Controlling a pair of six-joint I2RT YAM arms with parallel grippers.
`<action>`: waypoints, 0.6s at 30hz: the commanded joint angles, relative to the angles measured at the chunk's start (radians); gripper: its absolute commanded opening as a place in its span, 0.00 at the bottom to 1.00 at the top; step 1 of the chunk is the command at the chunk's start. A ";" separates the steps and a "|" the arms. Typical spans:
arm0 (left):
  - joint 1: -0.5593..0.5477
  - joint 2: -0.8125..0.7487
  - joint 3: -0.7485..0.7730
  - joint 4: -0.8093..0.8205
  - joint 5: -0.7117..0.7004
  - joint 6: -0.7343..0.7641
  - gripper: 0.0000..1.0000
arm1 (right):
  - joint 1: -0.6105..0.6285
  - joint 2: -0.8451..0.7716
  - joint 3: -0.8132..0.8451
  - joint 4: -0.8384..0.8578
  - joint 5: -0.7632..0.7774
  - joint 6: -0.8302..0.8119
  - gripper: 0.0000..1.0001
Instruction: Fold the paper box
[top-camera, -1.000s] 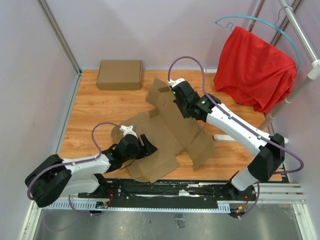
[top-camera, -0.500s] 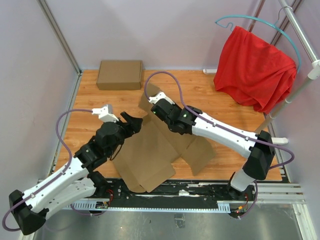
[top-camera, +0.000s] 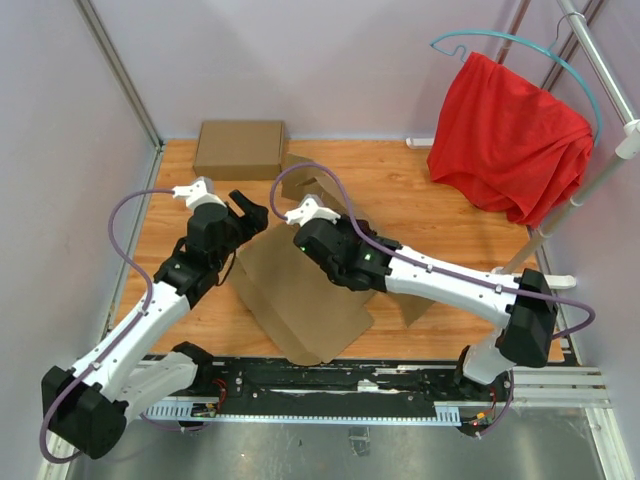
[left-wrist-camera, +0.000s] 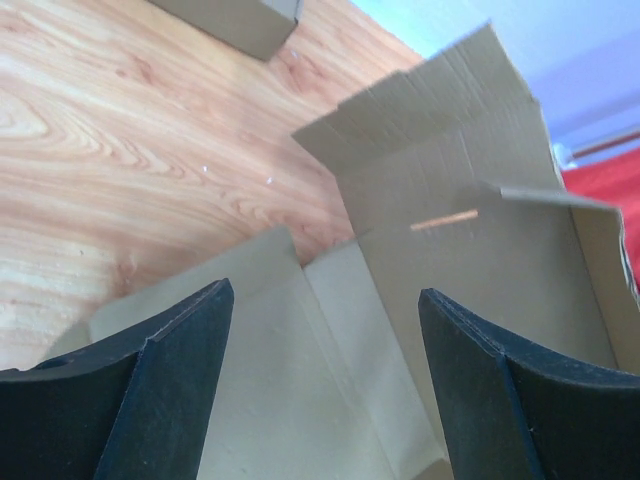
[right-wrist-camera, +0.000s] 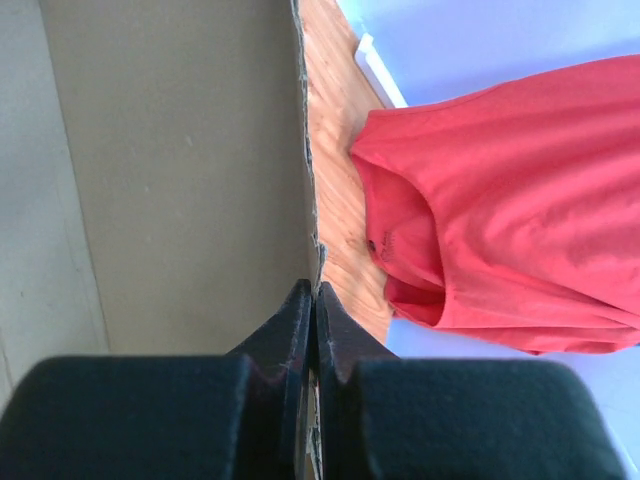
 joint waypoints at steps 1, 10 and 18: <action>0.097 0.032 0.036 0.116 0.118 0.026 0.81 | 0.055 -0.031 -0.074 0.167 0.141 -0.124 0.01; 0.185 0.159 0.101 0.173 0.314 0.065 0.84 | 0.138 0.052 -0.172 0.439 0.257 -0.396 0.01; 0.225 0.149 0.073 0.215 0.422 0.019 0.87 | 0.154 0.108 -0.232 0.568 0.290 -0.478 0.01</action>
